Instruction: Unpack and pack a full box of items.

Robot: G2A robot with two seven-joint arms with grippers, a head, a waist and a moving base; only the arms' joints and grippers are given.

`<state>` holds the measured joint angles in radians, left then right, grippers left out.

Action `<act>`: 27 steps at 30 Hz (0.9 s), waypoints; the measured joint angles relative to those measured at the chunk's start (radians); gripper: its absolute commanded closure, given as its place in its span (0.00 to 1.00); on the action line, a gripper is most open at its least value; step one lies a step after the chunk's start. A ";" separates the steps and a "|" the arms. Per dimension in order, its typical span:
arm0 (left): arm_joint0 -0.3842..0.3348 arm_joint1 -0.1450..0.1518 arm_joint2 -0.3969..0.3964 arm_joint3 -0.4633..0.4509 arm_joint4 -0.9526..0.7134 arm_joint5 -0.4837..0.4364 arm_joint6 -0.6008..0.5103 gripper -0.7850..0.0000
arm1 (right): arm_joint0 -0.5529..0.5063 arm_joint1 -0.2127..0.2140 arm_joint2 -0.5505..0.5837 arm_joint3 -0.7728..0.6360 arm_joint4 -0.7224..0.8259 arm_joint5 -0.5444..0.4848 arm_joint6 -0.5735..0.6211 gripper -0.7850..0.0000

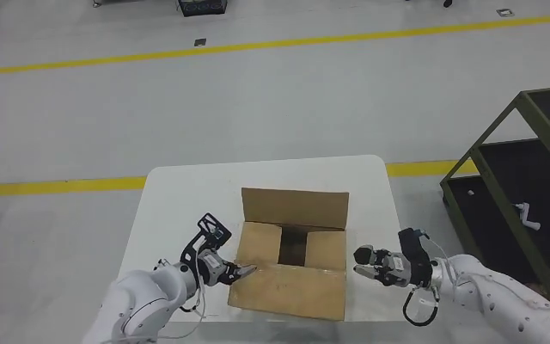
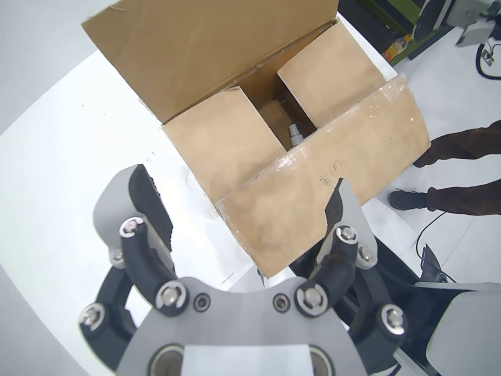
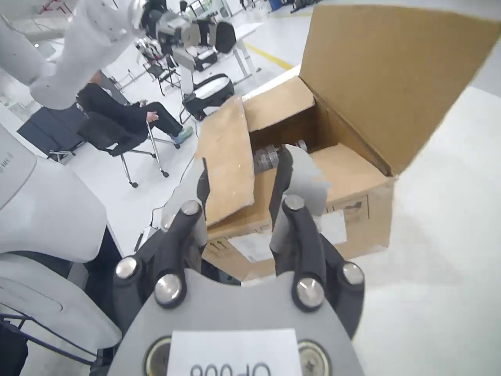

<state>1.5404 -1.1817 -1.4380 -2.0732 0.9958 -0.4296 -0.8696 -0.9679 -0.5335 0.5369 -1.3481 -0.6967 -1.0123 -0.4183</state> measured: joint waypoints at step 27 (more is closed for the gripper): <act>0.001 0.001 -0.001 -0.001 0.001 0.006 0.012 0.00 | -0.014 -0.122 0.010 0.122 0.160 0.240 0.215 1.00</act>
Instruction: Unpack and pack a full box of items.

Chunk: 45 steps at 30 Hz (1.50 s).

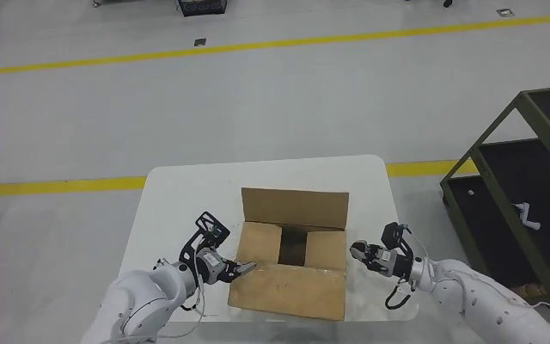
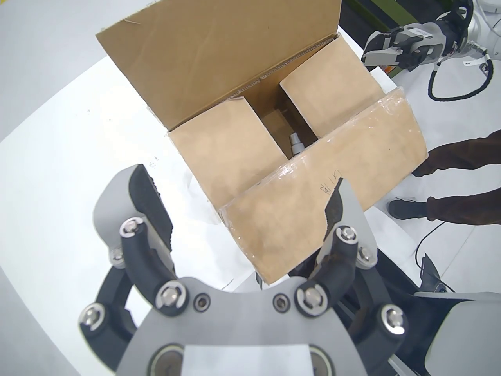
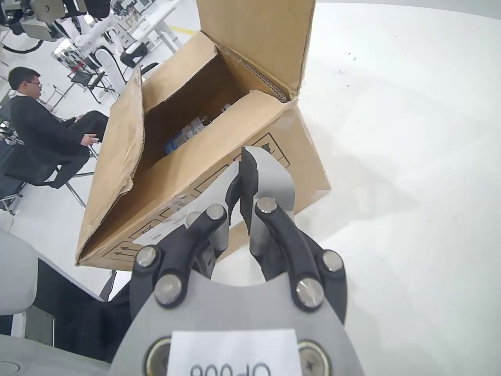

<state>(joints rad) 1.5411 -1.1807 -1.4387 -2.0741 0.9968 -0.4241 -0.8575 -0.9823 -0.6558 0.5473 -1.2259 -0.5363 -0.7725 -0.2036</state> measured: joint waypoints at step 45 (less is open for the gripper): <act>0.000 0.000 0.000 0.000 0.000 0.000 0.000 0.00 | 0.084 -0.183 0.029 -0.013 -0.215 0.263 0.177 1.00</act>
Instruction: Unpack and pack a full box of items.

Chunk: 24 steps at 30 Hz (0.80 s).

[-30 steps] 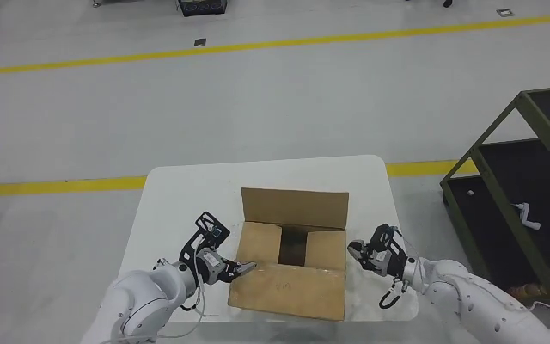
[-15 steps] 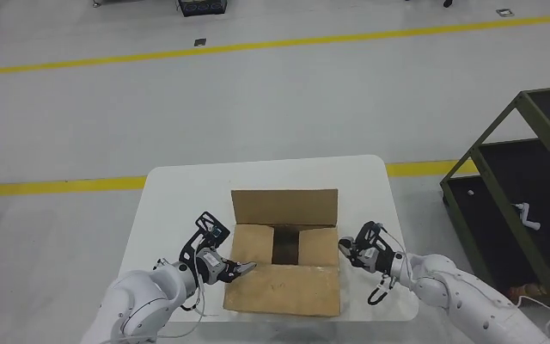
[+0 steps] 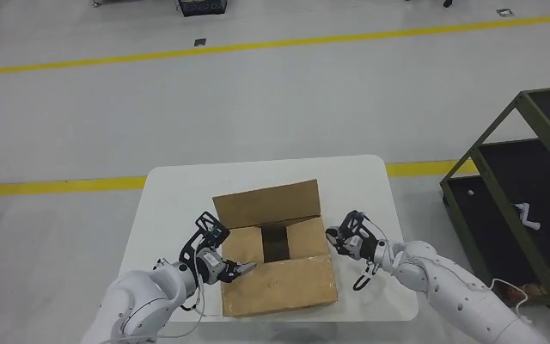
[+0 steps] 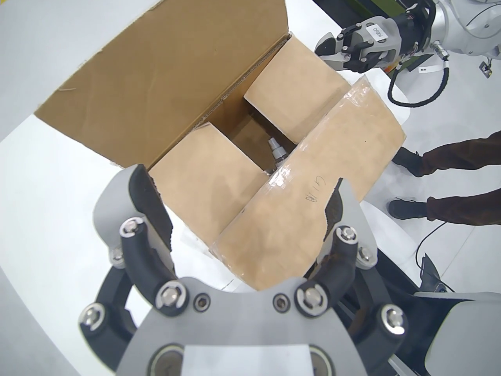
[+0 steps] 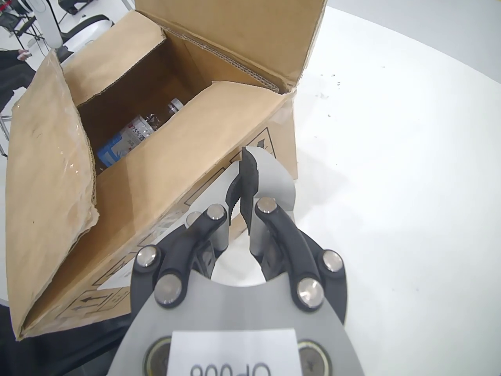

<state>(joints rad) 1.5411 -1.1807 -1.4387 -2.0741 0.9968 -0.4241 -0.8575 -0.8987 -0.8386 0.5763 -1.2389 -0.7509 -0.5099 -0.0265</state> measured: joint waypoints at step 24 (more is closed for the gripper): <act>-0.011 0.015 0.024 0.020 -0.074 -0.050 -0.022 0.00 | -0.015 -0.054 0.057 0.015 -0.069 0.012 0.034 1.00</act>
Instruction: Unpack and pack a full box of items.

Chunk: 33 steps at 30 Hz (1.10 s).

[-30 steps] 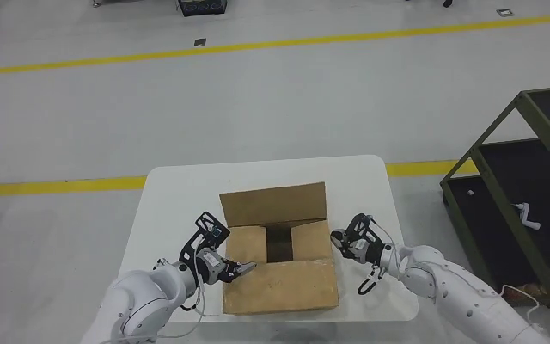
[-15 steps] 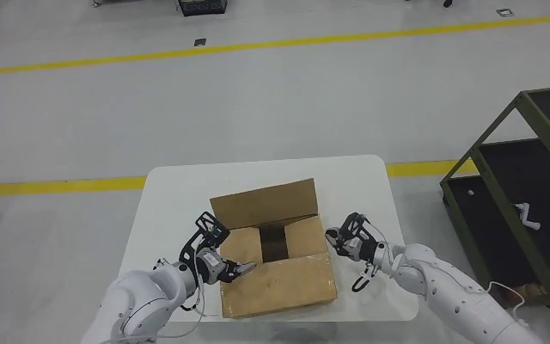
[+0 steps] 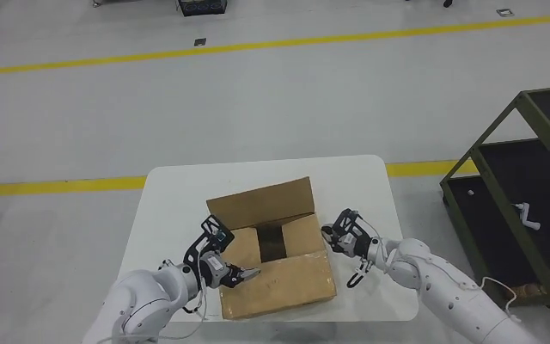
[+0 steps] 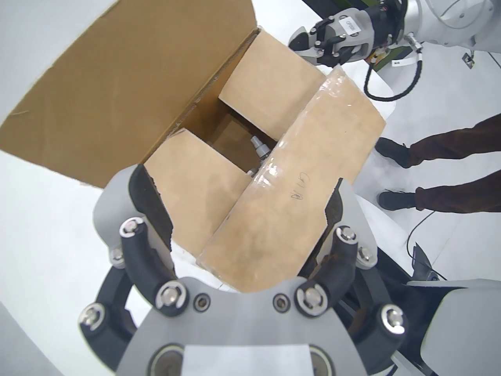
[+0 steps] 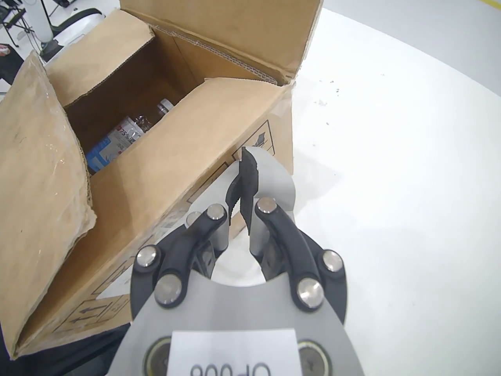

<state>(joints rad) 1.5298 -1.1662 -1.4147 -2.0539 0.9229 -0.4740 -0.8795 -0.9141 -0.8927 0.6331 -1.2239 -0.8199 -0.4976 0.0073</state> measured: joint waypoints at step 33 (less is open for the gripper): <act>-0.097 0.005 0.149 0.034 -0.227 0.009 -0.050 0.00 | -0.582 0.179 0.607 -0.550 -0.264 0.168 -0.041 1.00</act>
<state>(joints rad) 1.4331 -1.1614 -1.2659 -2.0198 0.6956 -0.4655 -0.9299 -1.4956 -0.7140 1.2404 -1.7742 -1.0840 -0.3298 -0.0338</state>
